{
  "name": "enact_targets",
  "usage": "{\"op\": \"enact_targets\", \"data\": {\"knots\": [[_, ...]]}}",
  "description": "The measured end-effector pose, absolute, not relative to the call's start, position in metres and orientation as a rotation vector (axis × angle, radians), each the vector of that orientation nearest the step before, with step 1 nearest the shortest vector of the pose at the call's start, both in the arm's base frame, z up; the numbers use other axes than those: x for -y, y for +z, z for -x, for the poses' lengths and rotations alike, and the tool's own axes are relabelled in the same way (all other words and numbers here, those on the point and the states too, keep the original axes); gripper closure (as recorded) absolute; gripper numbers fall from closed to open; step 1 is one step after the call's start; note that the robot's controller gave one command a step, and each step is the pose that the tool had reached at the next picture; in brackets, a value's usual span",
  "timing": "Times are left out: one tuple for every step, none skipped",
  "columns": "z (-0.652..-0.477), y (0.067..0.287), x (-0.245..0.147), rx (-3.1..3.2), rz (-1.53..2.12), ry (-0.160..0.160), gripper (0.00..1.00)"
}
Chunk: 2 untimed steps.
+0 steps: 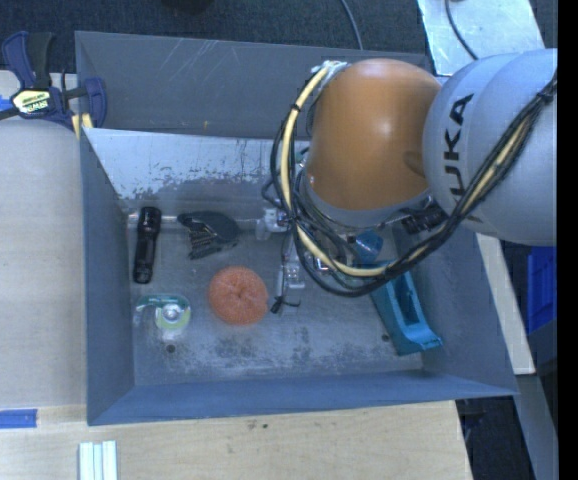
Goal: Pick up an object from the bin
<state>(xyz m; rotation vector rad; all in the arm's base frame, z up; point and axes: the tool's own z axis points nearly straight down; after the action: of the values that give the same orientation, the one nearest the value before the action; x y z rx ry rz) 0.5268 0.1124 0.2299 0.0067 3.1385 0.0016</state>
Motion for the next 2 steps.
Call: {"op": "enact_targets", "data": {"knots": [[-0.527, 0.23, -0.112, -3.138, -0.007, 0.002, 0.0], [-0.534, 0.218, -0.112, -3.132, -0.014, 0.004, 0.0]]}}
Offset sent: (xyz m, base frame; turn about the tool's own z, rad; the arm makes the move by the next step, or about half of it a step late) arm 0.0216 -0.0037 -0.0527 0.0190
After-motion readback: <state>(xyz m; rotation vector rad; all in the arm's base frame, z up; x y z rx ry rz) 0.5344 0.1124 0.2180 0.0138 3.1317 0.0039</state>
